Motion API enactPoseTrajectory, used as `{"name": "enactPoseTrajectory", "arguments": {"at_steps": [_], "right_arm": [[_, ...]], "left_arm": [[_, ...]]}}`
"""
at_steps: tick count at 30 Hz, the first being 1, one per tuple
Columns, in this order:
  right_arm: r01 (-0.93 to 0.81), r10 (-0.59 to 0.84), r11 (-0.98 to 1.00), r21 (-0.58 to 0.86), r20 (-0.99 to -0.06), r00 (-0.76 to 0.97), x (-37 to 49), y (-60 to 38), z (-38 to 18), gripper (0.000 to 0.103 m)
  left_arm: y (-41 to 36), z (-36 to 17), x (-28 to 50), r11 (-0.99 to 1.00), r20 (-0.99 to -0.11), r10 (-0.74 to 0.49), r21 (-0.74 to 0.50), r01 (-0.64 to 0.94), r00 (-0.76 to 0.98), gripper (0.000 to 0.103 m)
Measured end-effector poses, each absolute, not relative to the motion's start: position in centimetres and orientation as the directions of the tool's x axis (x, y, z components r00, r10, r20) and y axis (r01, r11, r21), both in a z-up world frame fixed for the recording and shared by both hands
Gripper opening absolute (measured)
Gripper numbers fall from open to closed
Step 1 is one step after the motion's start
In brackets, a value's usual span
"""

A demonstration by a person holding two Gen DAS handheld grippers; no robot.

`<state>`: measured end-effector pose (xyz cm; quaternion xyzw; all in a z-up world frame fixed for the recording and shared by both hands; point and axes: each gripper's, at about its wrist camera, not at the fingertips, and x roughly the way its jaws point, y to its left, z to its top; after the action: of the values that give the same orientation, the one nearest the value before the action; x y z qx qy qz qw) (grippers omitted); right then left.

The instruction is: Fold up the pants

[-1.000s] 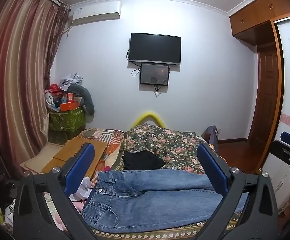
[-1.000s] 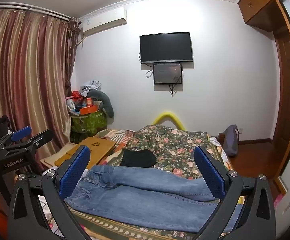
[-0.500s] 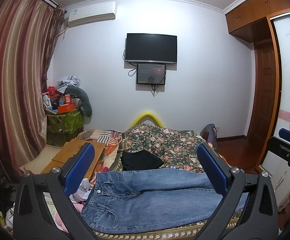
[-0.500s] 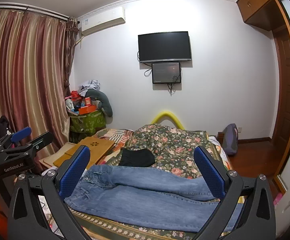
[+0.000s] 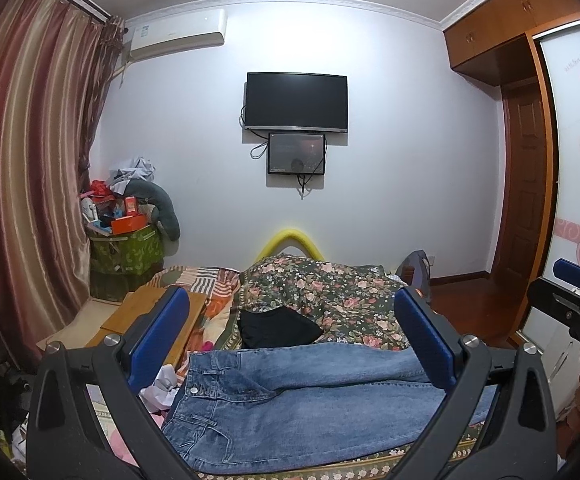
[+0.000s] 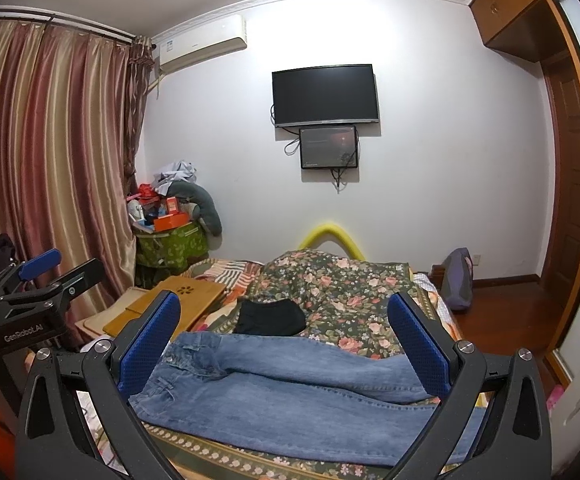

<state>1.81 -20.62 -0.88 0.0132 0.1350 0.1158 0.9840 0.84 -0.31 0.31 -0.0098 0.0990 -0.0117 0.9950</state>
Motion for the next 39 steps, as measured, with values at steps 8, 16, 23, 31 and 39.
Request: {"name": "enactPoseTrajectory", "arguments": {"at_steps": [8,16,23,31,39], "right_arm": [[-0.219,0.225,0.974,0.053,-0.258,0.940,1.59,-20.66,-0.71,0.103],[-0.215,0.220,0.975,0.048,-0.251,0.943,1.61,-20.50,-0.61,0.103],[-0.213,0.219,0.976,0.049,-0.248,0.944,1.60,-20.41,-0.52,0.103],[-0.217,0.223,0.975,0.051,-0.251,0.942,1.54,-20.35,-0.58,0.103],[-0.219,0.225,0.974,0.052,-0.254,0.941,1.67,-20.26,-0.52,0.103]], "left_arm": [[-0.81,0.27,0.72,1.000,-0.189,-0.025,-0.006,0.025,0.982,0.103],[-1.07,0.31,0.77,0.999,-0.187,-0.039,-0.008,0.038,0.982,0.103],[-0.96,0.43,0.93,0.999,-0.191,-0.045,-0.014,0.043,0.981,0.103],[-1.06,0.43,0.98,0.999,-0.190,-0.045,-0.014,0.043,0.981,0.103],[-0.98,0.25,1.14,0.999,-0.192,-0.040,-0.016,0.038,0.981,0.103]]}}
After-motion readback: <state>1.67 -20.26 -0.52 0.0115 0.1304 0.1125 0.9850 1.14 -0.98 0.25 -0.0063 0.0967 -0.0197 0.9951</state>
